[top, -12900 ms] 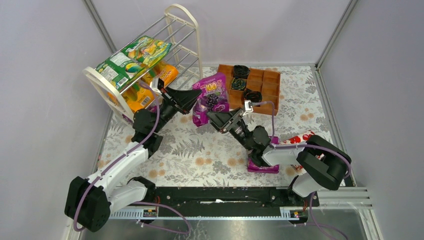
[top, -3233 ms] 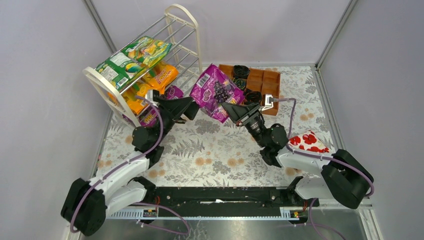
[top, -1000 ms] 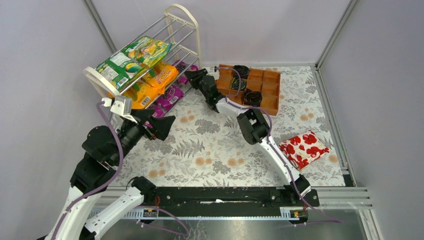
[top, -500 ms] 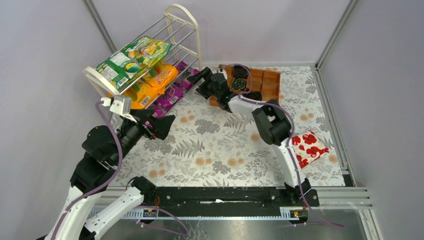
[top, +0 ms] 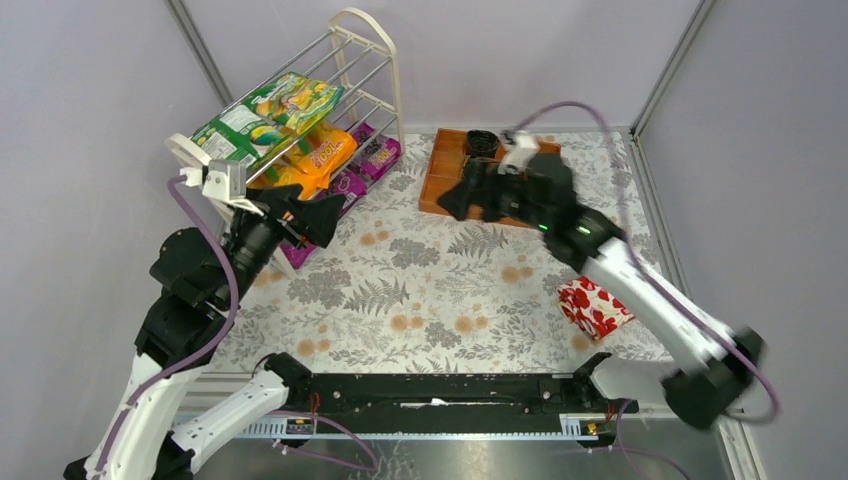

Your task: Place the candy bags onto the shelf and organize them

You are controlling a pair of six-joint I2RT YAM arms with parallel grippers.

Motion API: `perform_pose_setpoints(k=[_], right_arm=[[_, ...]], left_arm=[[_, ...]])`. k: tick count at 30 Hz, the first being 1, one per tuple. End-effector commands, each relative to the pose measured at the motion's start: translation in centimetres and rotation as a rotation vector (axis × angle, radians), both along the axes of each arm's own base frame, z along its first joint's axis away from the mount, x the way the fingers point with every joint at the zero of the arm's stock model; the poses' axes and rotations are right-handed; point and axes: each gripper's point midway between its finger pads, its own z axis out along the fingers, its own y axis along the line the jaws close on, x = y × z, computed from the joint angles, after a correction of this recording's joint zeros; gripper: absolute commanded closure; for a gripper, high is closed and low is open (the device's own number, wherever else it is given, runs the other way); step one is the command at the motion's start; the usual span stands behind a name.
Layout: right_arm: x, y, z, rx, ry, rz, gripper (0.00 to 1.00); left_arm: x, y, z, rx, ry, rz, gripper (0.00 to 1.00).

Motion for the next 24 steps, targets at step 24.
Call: perform_pose_setpoints(k=[24], right_arm=[[-13.0,-21.4,16.1,-0.137,-0.52,-0.424,0.0]], left_arm=[[-1.0,-0.4,12.2,-0.187,-0.275,-0.046,0.01]])
